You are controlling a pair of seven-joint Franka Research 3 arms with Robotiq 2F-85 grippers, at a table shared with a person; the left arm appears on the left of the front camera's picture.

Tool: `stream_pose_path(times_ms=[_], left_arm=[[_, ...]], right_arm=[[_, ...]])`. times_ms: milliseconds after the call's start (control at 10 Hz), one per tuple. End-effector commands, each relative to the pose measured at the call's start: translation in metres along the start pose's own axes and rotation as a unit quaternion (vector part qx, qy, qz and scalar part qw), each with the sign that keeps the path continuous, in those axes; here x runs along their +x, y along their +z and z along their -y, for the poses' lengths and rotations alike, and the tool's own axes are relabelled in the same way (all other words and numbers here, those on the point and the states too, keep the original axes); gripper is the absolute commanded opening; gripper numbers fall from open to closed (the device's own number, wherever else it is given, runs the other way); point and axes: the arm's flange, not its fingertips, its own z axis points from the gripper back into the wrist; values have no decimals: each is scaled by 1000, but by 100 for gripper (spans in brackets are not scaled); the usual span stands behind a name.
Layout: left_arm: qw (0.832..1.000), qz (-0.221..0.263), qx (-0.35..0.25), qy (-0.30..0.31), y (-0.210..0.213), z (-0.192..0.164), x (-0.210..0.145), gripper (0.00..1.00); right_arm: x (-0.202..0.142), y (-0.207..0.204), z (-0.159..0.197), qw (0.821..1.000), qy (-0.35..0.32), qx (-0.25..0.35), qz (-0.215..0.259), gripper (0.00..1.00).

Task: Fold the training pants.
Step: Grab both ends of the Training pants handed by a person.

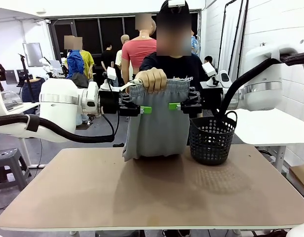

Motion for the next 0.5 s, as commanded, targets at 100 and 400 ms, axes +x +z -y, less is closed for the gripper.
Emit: stream_pose_path(times_ms=[100, 400], left_arm=[[1000, 23, 15, 2, -1, -4, -6, 1], [999, 46, 15, 6, 1, -5, -6, 0]], right_arm=[[-1, -8, 10, 999, -43, 7, -9, 0], [-3, -8, 11, 998, -60, 9, -19, 0]])
